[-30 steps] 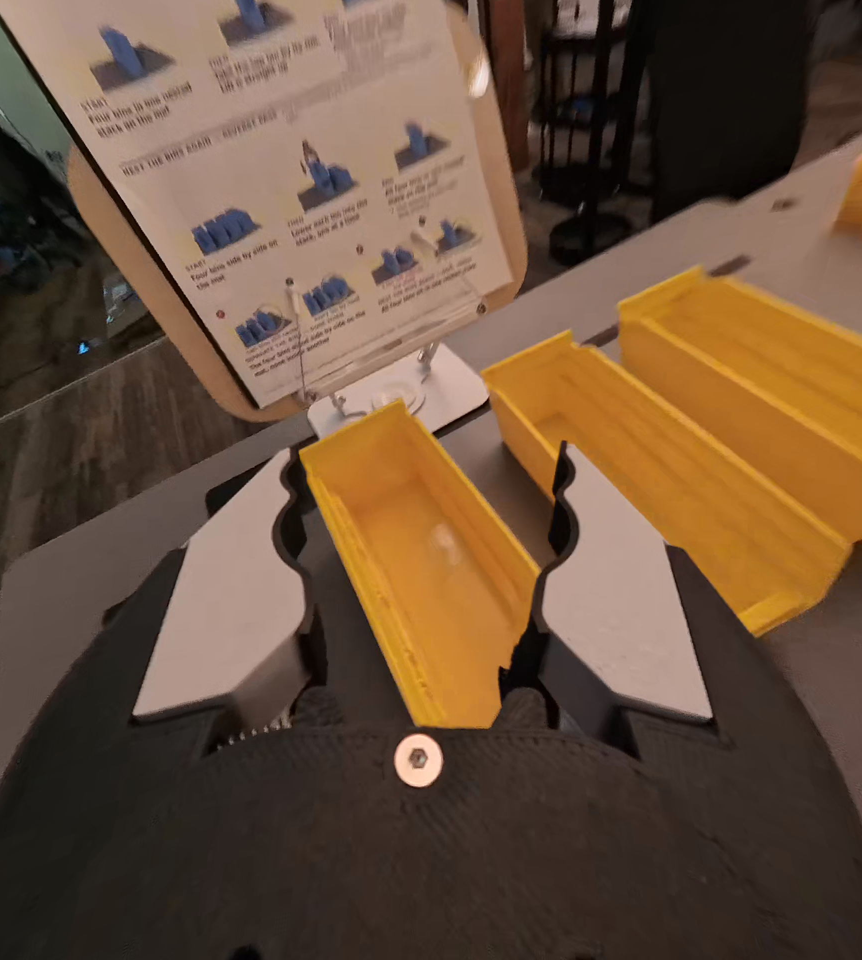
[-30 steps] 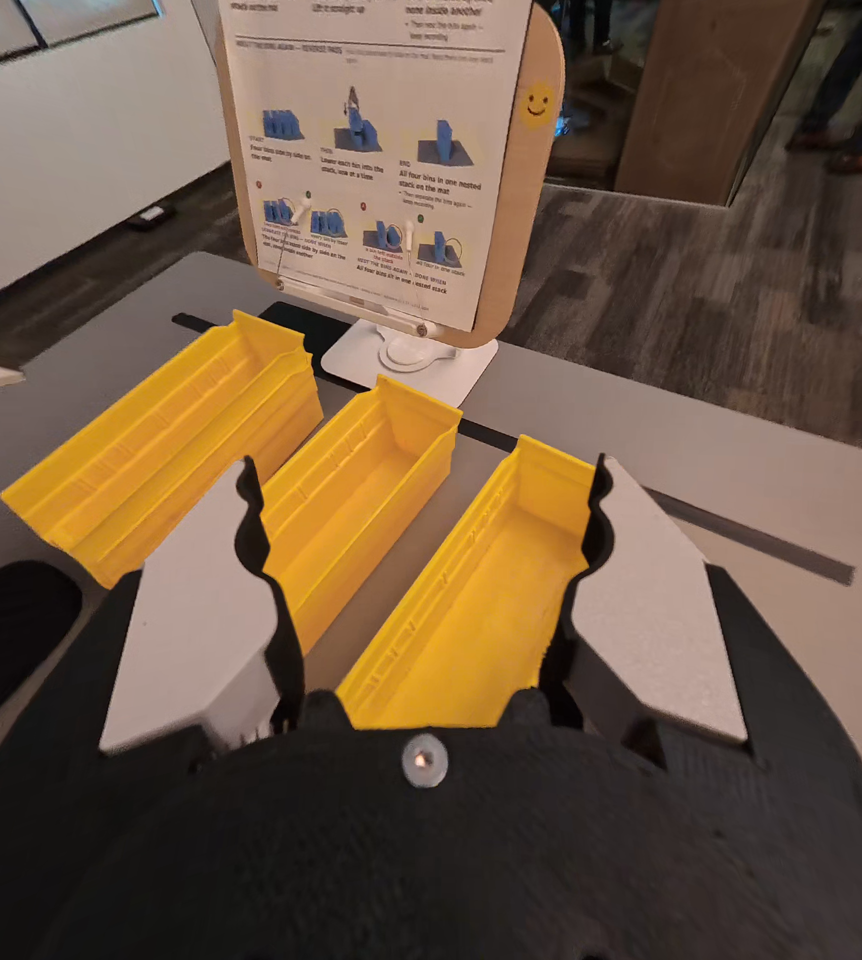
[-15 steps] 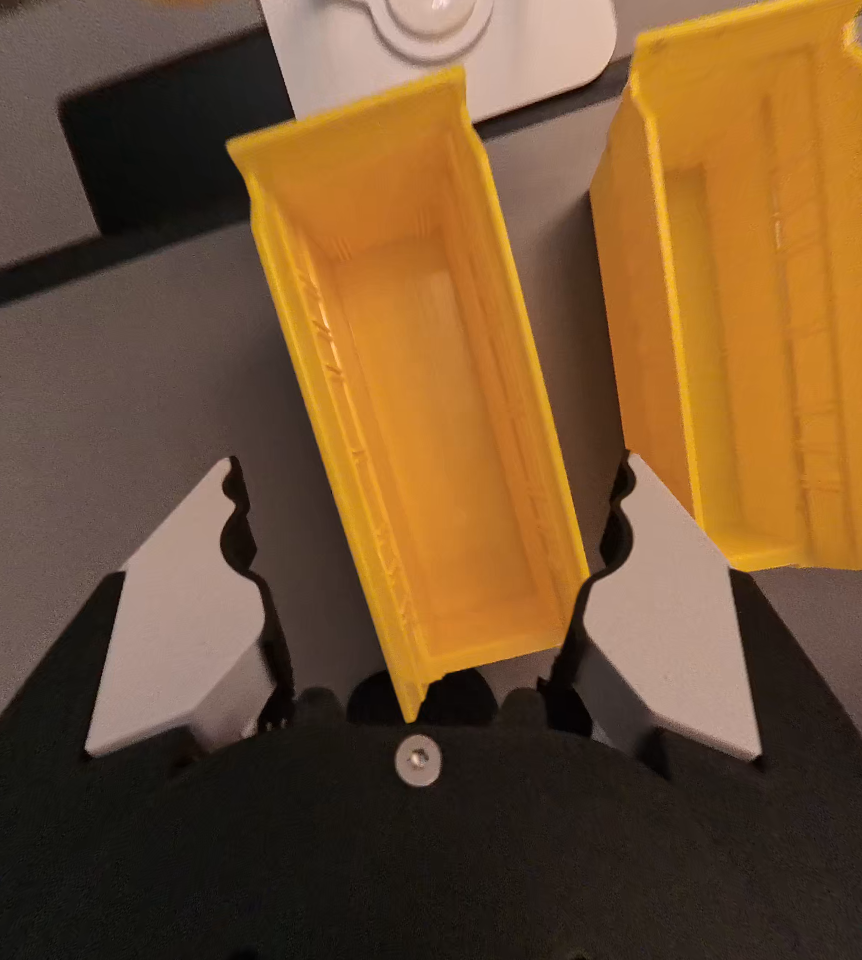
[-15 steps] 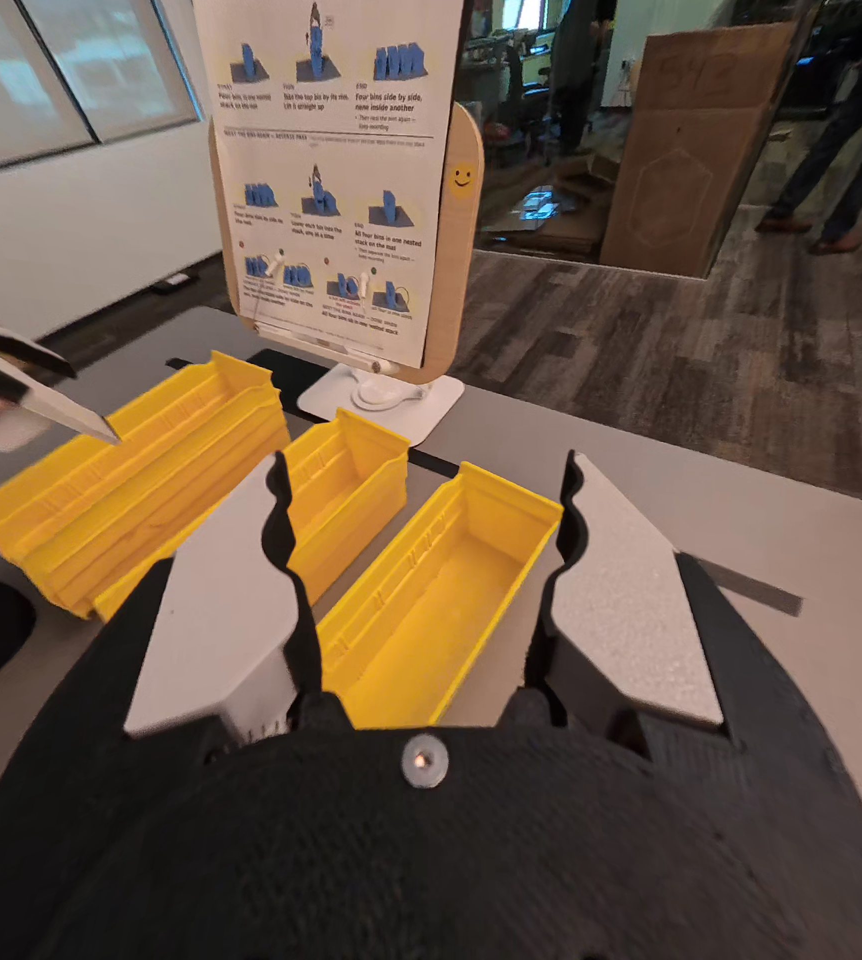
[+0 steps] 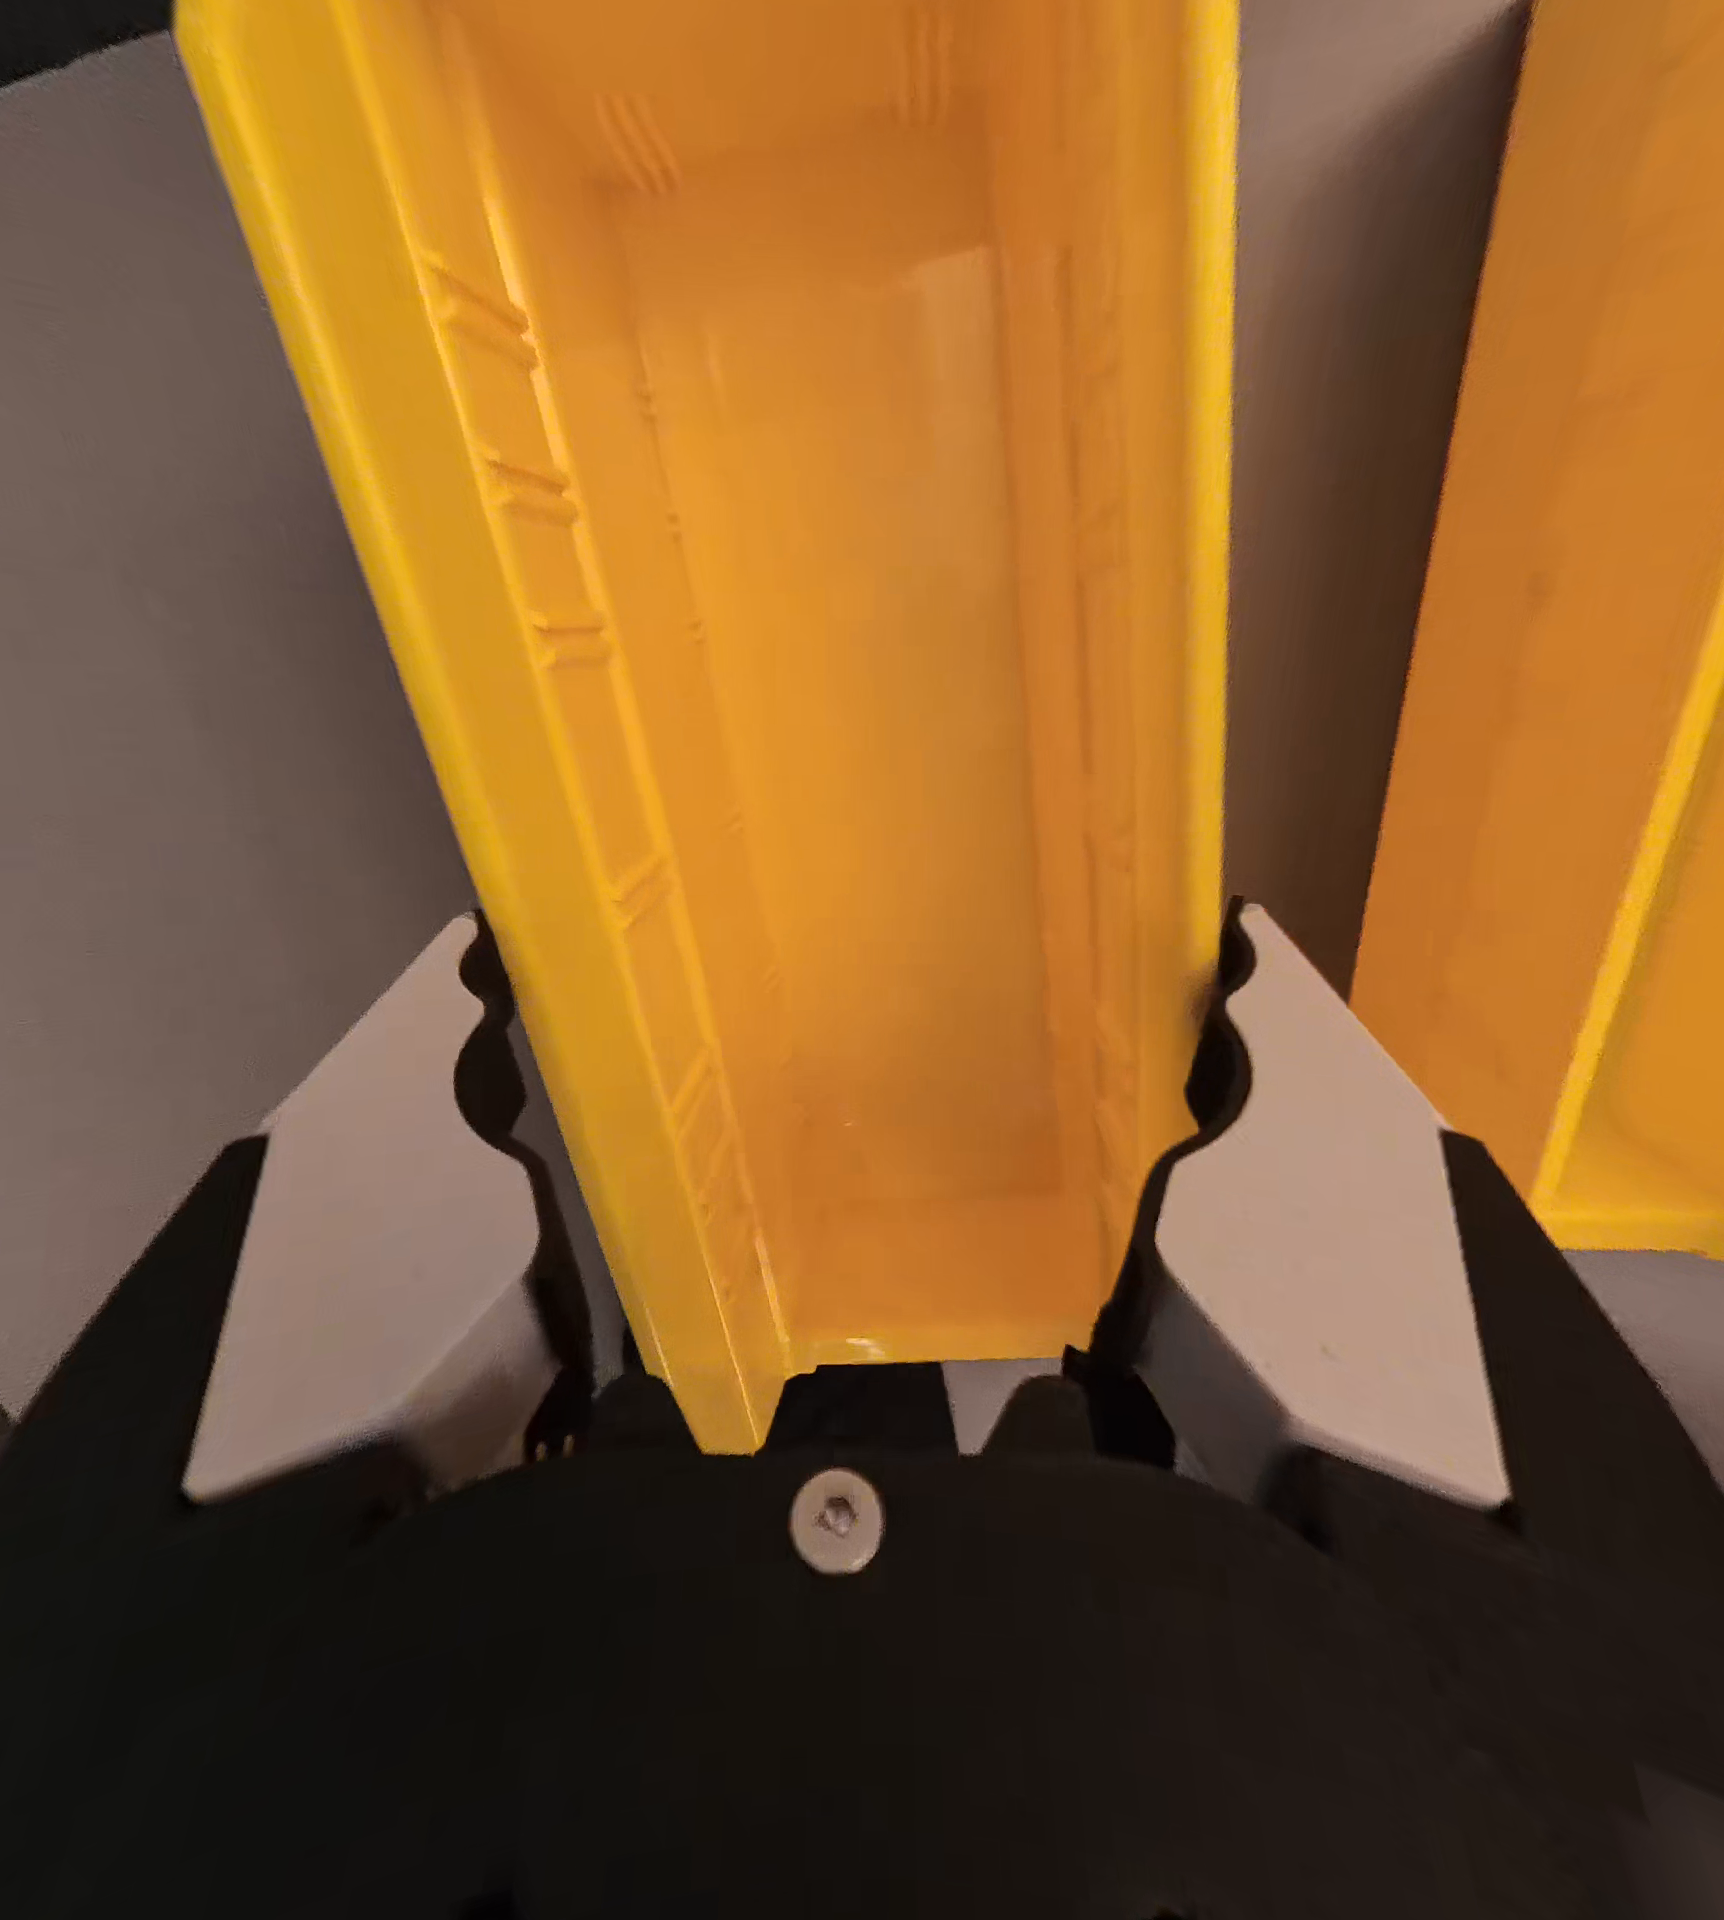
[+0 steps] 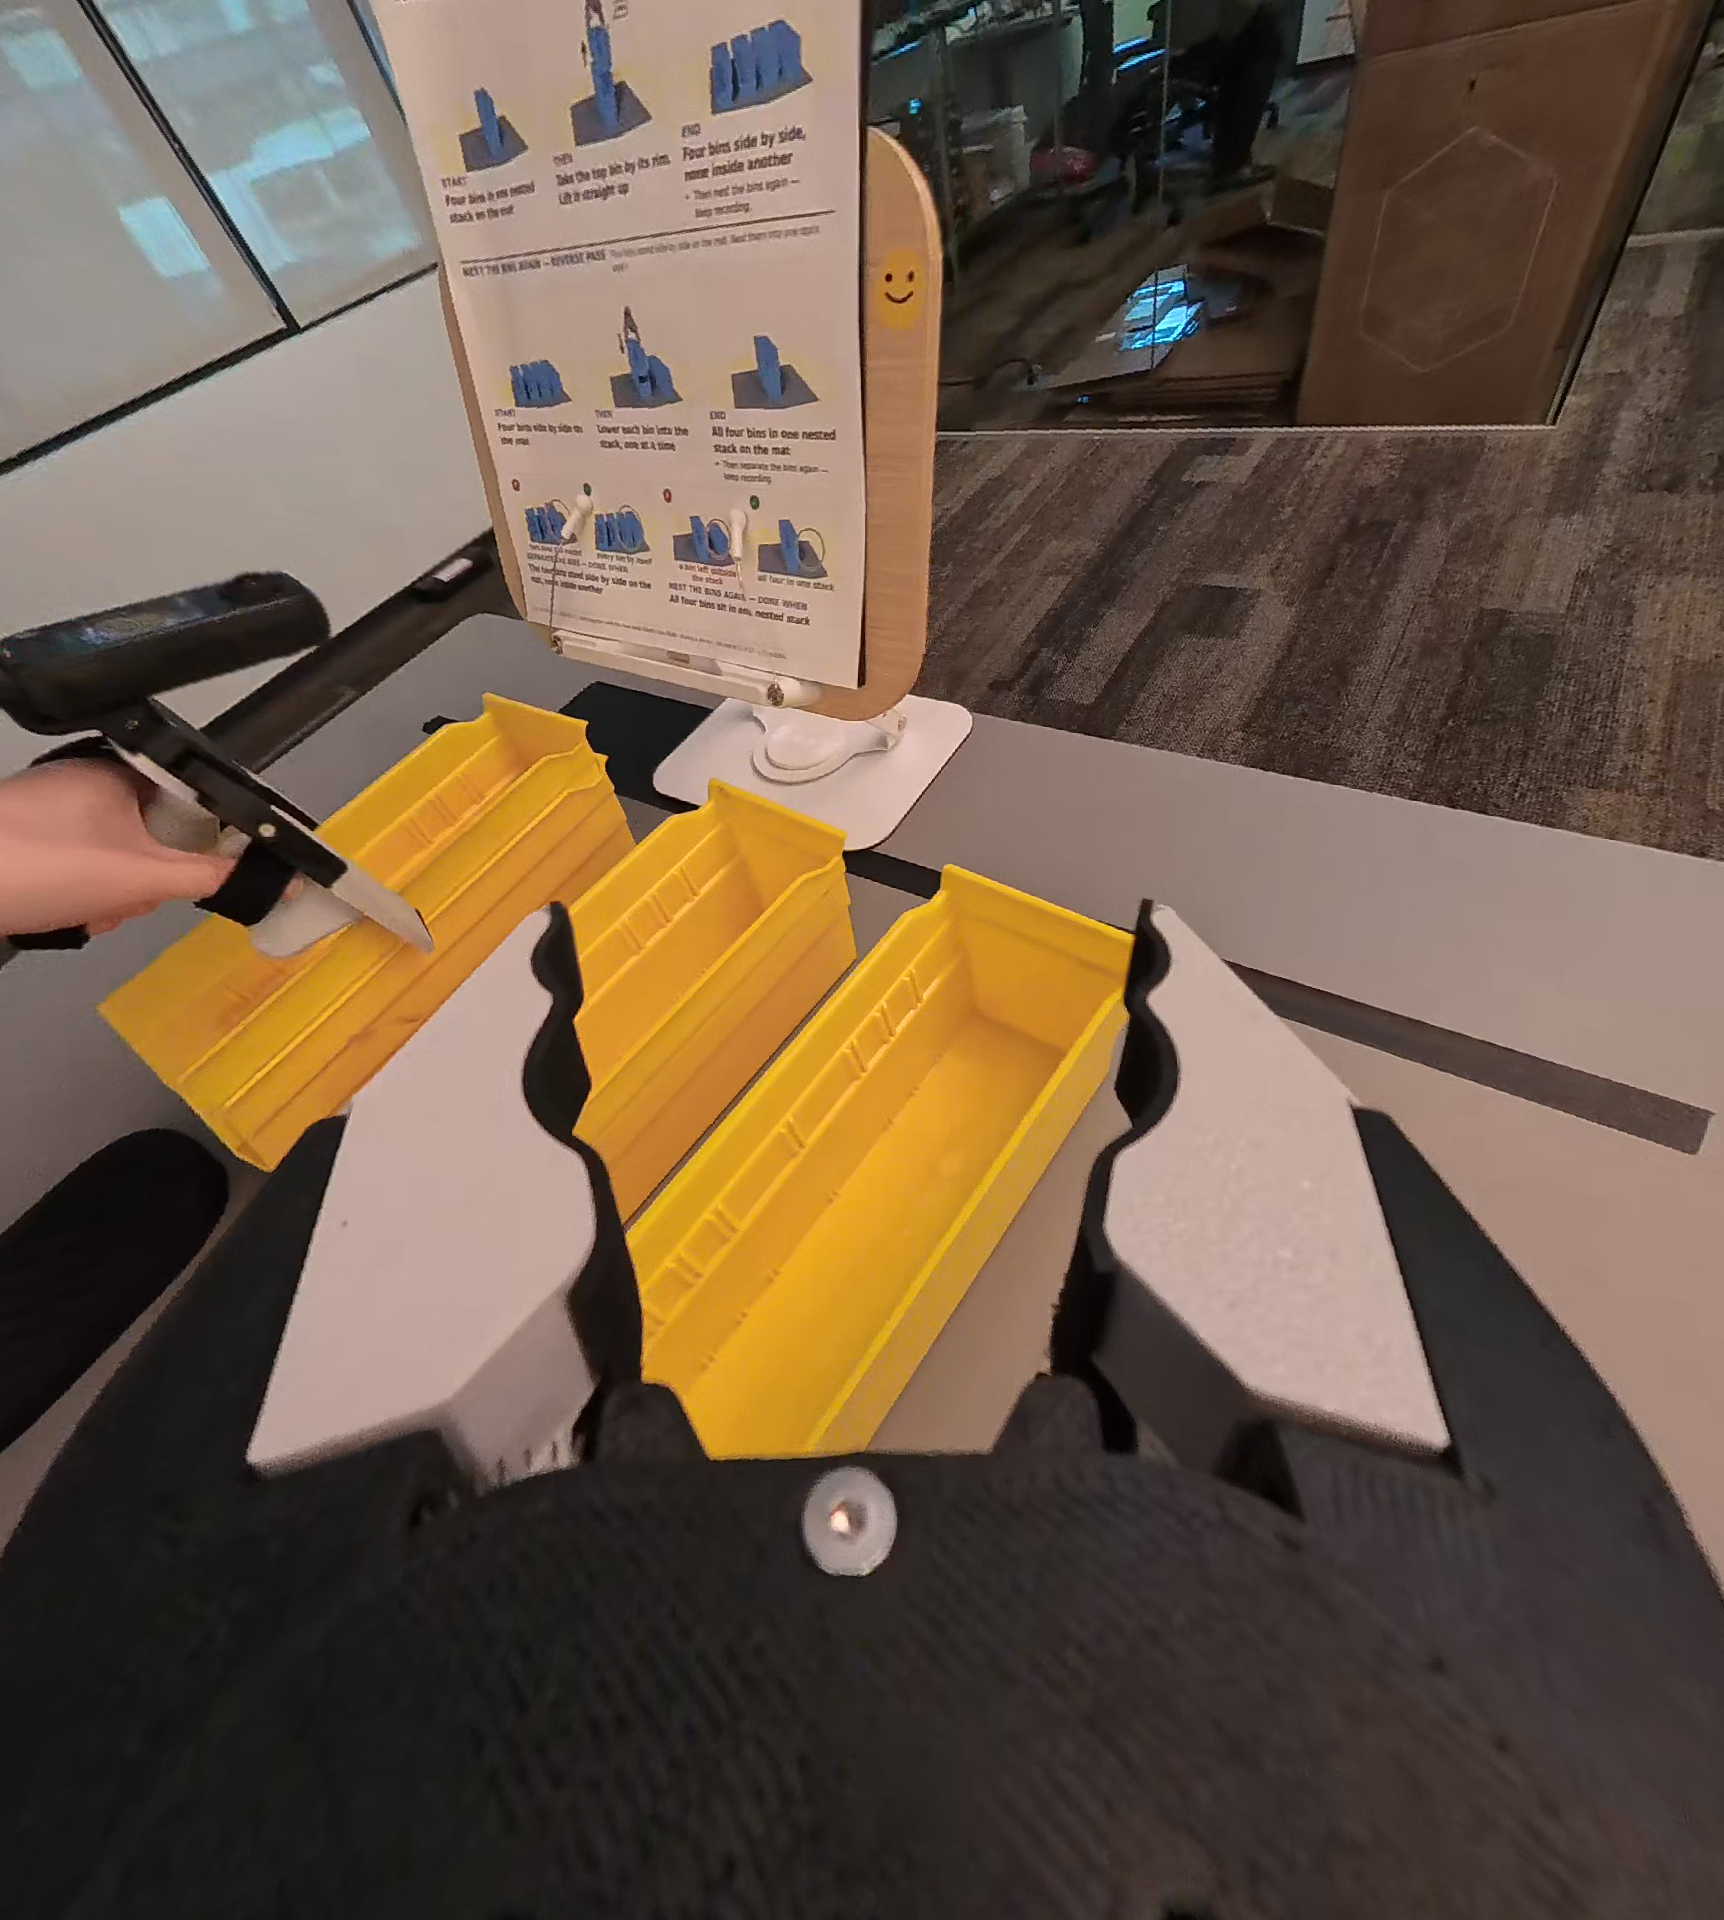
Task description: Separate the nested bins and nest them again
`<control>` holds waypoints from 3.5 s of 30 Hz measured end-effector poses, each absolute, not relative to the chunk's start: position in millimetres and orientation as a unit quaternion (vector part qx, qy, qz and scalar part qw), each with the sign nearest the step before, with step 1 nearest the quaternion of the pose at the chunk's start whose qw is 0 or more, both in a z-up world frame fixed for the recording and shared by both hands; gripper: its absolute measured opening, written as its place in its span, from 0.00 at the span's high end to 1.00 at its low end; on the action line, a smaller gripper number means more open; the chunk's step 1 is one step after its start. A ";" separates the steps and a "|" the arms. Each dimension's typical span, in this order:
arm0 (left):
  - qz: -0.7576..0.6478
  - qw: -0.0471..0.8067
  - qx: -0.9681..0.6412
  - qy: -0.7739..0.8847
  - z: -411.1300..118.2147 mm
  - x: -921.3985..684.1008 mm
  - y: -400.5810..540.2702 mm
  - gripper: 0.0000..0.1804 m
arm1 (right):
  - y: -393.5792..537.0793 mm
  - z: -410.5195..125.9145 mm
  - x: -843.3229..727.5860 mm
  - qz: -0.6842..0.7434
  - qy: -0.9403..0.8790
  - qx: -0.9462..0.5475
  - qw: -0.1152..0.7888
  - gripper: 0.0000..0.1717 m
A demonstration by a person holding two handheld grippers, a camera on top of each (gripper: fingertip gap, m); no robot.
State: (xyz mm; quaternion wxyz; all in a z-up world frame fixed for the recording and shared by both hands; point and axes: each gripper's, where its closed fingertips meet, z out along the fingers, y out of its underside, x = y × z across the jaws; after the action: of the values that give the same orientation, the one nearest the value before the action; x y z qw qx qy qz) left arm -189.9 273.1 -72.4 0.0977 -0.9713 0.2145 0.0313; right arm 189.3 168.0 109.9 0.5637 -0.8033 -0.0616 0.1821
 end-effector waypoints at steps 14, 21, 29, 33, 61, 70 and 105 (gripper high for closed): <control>0.035 0.046 -0.978 0.202 -67.0 -185.0 270.0 0.37 | 172.6 104.6 189.4 0.200 -0.056 -0.808 0.552 0.39; 0.006 0.035 -0.979 0.201 -57.7 -174.3 266.6 0.37 | 175.0 99.5 186.2 0.199 -0.061 -0.814 0.542 0.39; 0.047 0.028 -0.975 0.215 -52.7 -188.0 265.7 0.39 | 174.7 100.2 187.3 0.199 -0.060 -0.814 0.543 0.39; 0.057 0.025 -0.974 0.218 -49.1 -191.7 265.6 0.39 | 176.3 98.6 185.2 0.205 -0.058 -0.815 0.540 0.39; 0.023 -0.008 -0.973 0.228 -58.8 -167.7 258.5 0.34 | 179.2 86.8 177.8 0.200 -0.070 -0.830 0.515 0.39; 0.026 -0.003 -0.973 0.228 -56.8 -167.0 259.5 0.43 | 177.3 84.6 176.8 0.205 -0.074 -0.833 0.508 0.39; -0.010 0.046 -0.962 0.271 68.0 -195.1 265.9 0.44 | 183.2 70.3 168.7 0.191 -0.081 -0.851 0.482 0.39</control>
State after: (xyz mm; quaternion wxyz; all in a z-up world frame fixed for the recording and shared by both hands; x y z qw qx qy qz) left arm -195.1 265.9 68.0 0.0463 -0.9615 0.2705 -0.0098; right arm 168.7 183.2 70.3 0.4816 -0.8513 -0.0812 0.1915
